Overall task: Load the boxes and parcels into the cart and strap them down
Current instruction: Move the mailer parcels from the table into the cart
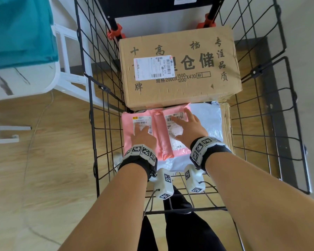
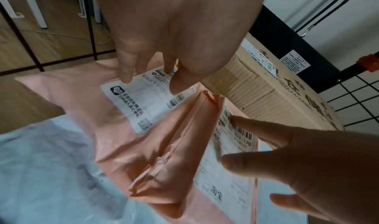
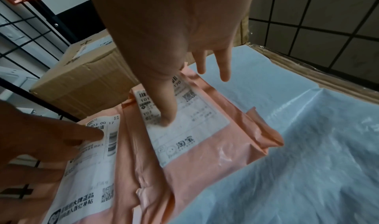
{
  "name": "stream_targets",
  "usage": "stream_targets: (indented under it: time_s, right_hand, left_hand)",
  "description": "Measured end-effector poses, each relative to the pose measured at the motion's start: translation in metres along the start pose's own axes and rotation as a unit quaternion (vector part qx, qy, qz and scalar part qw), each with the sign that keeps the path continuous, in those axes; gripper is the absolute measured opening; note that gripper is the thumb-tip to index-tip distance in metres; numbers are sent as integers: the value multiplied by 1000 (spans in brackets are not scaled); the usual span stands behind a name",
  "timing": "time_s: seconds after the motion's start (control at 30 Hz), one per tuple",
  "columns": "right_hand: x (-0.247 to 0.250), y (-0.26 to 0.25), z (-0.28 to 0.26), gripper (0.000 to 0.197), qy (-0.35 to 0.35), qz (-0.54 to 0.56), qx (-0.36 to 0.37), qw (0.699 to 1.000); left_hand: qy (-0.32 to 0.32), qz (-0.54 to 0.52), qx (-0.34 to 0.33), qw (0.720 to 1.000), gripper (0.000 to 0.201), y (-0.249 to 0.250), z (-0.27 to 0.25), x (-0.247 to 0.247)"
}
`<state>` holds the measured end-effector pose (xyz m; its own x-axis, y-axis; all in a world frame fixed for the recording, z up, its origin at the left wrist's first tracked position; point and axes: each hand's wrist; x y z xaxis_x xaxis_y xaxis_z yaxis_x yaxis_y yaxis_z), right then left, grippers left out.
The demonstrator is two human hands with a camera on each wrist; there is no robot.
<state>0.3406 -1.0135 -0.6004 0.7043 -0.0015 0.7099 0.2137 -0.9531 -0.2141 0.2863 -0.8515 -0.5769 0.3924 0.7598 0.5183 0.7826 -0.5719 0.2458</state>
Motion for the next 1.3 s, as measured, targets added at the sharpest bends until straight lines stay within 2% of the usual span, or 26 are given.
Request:
stream_targets:
  time_s: [0.13,0.23,0.4,0.5,0.67,0.83,0.97,1.1,1.3]
  right_hand:
    - [-5,0,10,81,-44,2,-31,999]
    - [-9,-1,18,90,-48,-4,-65,997]
    - [-16,-11,21,94,-46,27,-95,994]
    - [-11,-16,20,95,-61,46,-110,991]
    - [24,-13,5,76,-64,50,-127,989]
    - [66,-19,-18,51,-46,11,-138,989]
    - [104,-33,-39,46,-38,2,-115,993]
    - [144,-58,-59,42,-3,8,-86,996]
    - [200,-109,-83,39,57,-10,-29,998]
  left_hand:
    - [-13,19,-10,1000,65,-5,5,3]
    - [-20,17,-23,999,63,-8,11,3]
    - [-42,-2,-37,998,65,-4,12,13]
    - [-40,-16,-42,998,58,-6,7,16]
    - [-1,-47,-45,998,55,-5,-3,25]
    - [42,-56,-73,995,35,11,-29,53]
    - [43,-71,-86,993,50,25,-61,81]
    - [93,-99,-122,983,39,38,-97,115]
    - [188,-106,-147,965,39,41,-133,180]
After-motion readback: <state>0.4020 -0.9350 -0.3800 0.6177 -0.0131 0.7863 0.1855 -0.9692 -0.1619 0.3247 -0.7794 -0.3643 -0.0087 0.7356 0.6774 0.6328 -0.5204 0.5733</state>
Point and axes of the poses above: each hand's wrist, its own z-axis towards the middle knuckle, its own x-axis out of the back of the hand, y = z × x, and after that the axes turned 6 degrees about -z, right-handed
